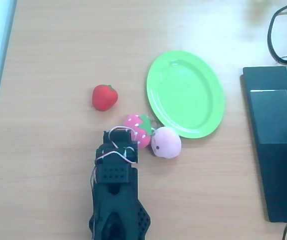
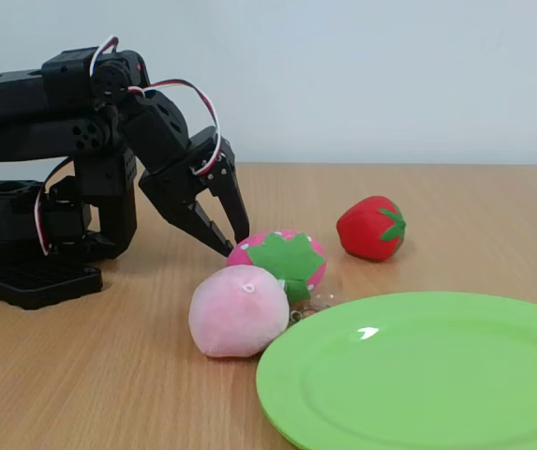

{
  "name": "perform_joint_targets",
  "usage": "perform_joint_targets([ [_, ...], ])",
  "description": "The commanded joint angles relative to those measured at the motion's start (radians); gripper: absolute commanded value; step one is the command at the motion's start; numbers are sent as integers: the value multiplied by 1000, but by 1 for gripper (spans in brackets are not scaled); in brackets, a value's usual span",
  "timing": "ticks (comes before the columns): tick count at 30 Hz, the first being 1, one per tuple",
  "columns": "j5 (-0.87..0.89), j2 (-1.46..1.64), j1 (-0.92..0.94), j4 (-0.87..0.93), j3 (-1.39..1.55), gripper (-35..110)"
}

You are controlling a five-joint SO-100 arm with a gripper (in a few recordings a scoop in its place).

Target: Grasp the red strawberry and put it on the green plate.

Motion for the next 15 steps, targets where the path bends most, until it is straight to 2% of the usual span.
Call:
perform_joint_targets([
  [1,-20,23,-21,12,0,-8],
  [6,28,-32,-26,-63,-110,-8],
  [10,183,-350,-75,-63,-512,-8],
  [15,465,-710,-58,97,-994,-8],
])
